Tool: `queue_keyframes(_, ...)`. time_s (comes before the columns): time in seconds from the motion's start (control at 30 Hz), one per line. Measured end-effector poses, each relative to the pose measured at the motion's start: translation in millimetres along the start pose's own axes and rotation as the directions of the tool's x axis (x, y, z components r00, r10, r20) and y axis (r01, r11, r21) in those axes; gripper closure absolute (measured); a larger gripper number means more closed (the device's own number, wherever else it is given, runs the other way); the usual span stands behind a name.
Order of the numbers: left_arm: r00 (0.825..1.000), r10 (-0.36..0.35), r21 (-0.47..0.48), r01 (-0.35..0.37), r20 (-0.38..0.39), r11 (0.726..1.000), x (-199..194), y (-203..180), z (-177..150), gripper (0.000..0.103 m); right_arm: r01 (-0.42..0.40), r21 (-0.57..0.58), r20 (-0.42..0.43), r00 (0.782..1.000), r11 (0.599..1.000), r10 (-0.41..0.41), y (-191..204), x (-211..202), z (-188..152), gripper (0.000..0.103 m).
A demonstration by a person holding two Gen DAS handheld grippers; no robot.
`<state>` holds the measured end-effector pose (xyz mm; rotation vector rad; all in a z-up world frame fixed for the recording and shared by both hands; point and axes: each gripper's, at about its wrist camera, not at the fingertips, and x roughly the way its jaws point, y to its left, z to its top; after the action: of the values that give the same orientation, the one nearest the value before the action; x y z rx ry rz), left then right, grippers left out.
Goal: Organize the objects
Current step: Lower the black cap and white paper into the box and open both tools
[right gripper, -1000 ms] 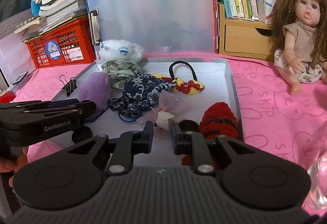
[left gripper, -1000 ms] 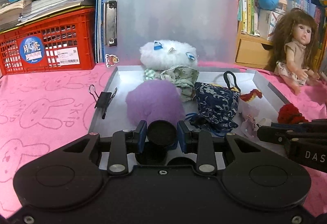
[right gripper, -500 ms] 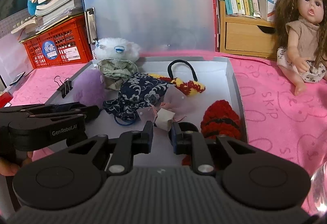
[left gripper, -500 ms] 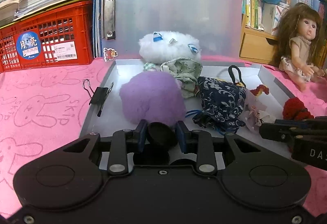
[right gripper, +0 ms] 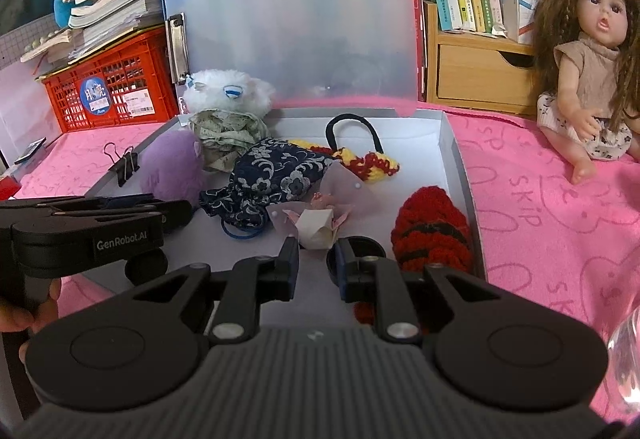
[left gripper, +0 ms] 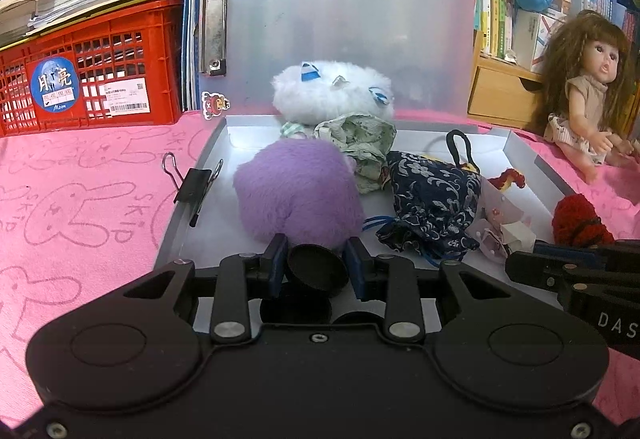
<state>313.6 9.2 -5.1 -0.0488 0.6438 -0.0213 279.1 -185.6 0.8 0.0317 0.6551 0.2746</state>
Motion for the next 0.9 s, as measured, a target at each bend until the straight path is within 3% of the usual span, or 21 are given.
queue_keyframes(0.3, 1.0, -0.009, -0.004, 0.009, 0.0, 1.0, -0.5, 0.9, -0.1, 0.07, 0.015, -0.022, 0.0, 1.0, 1.0, -0.015, 3.8, 0.2, -0.7, 0.078)
queue_keyframes(0.67, 1.0, -0.008, 0.0, 0.008, -0.001, 1.0, -0.2, -0.5, 0.0, 0.057, 0.027, -0.042, -0.002, 1.0, 0.999, -0.027, 8.5, -2.9, 0.0, 0.049)
queue_keyframes(0.77, 1.0, -0.003, -0.006, 0.003, 0.0, 1.0, -0.6, 0.9, -0.2, 0.049, 0.027, -0.054, 0.007, 1.0, 0.998, -0.027, 10.2, -7.0, -1.0, 0.042)
queue_keyframes(0.9, 0.999, -0.046, -0.026, 0.046, 0.013, 0.999, -7.3, 4.0, -2.3, 0.042, 0.034, -0.056, 0.018, 0.999, 0.998, -0.033, 10.4, -12.4, 0.4, 0.037)
